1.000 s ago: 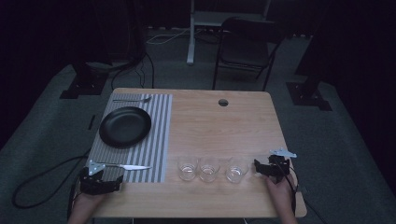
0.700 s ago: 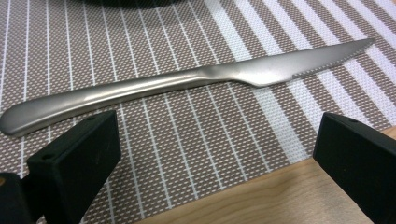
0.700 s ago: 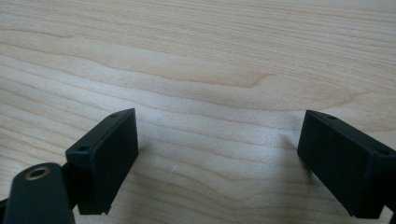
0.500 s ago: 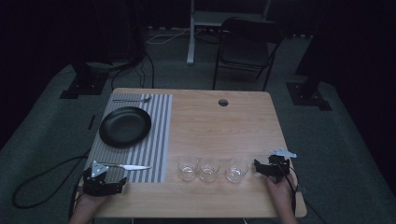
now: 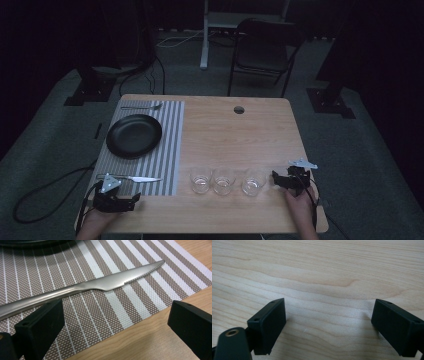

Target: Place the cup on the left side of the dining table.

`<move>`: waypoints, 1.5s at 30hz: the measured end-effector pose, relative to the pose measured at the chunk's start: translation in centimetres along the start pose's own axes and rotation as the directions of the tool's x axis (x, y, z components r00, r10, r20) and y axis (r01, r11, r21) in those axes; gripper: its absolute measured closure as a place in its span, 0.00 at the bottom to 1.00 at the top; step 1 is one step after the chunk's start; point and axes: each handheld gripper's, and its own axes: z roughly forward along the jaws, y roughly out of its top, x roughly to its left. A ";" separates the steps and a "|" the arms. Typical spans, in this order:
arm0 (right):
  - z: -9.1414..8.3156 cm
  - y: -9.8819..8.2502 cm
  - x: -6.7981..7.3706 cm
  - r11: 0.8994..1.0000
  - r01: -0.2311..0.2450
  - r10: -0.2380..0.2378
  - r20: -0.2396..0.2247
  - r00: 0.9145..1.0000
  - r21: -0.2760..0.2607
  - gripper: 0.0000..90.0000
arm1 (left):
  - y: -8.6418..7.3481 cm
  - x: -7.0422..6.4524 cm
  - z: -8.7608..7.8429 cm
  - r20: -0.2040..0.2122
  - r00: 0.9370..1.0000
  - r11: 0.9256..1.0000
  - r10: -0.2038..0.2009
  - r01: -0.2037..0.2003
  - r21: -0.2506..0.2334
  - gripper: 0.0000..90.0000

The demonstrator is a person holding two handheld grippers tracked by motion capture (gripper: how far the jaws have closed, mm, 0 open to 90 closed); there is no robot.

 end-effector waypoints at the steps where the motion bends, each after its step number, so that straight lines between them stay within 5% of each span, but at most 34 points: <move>1: 0.0 0.0 0.0 1.000 0.001 -0.001 0.000 1.000 0.000 0.13 | 0.0 0.0 0.0 0.012 1.000 1.000 -0.003 0.003 -0.002 0.01; 21: 0.0 0.0 0.0 1.000 0.000 0.000 0.000 1.000 0.000 0.13 | 1.4 -2.8 -0.3 0.097 0.993 0.997 0.060 -0.055 -0.052 0.01; 45: 0.0 0.0 0.0 1.000 0.000 0.000 0.000 1.000 0.000 0.13 | 3.4 -5.2 0.5 0.173 0.974 0.988 0.146 -0.135 -0.074 0.02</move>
